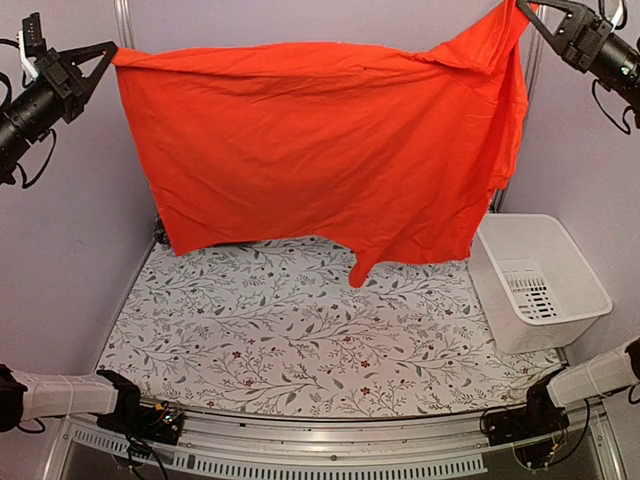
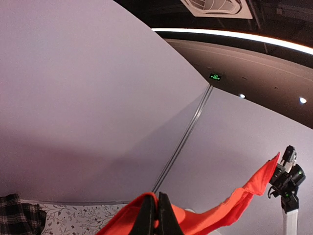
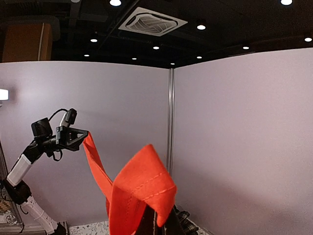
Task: Fold and stack the mixed laundry pile
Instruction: Flatten out the crumpled T-shirt at the center of the board.
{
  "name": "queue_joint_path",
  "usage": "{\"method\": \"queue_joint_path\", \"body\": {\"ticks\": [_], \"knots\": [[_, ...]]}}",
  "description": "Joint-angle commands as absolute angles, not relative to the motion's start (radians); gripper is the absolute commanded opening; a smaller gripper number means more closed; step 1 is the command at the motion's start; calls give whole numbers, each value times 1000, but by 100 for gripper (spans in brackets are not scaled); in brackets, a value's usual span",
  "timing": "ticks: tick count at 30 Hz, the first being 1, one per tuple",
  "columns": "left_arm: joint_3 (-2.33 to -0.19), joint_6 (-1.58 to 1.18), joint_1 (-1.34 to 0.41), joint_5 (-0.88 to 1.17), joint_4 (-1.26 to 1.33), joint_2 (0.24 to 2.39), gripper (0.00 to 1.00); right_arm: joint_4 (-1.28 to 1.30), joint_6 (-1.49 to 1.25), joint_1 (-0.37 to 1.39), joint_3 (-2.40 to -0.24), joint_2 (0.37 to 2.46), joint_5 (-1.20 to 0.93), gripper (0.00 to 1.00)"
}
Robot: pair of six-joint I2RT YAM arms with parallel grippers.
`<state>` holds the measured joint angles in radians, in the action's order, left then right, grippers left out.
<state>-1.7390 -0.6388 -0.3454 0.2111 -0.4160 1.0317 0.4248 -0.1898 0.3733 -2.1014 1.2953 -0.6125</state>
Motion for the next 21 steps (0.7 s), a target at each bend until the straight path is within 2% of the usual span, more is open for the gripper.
{"method": "queue_joint_path", "body": {"ticks": [1, 7, 16, 17, 18, 19, 20, 21], "knots": [[-1769, -624, -359, 257, -419, 1093, 0, 421, -262, 376, -2185, 1306, -588, 0], [-1773, -619, -358, 180, -429, 1184, 0, 460, -205, 370, -2167, 1378, -409, 0], [-1525, -673, -295, 57, -342, 1423, 0, 392, -99, 262, -2004, 1702, -342, 1], [-1497, -679, -280, 74, -300, 1449, 0, 392, -88, 254, -2023, 1750, -331, 6], [-1487, -687, -268, 60, -275, 1511, 0, 389, -81, 249, -2048, 1817, -306, 19], [-1488, -699, -252, 52, -250, 1559, 5, 405, -66, 244, -2102, 1872, -291, 34], [-1495, -694, -238, 68, -232, 1617, 14, 449, -58, 241, -2191, 1978, -259, 58], [-1531, -697, -226, 57, -255, 1674, 30, 510, -49, 239, -2301, 2072, -213, 76]]}}
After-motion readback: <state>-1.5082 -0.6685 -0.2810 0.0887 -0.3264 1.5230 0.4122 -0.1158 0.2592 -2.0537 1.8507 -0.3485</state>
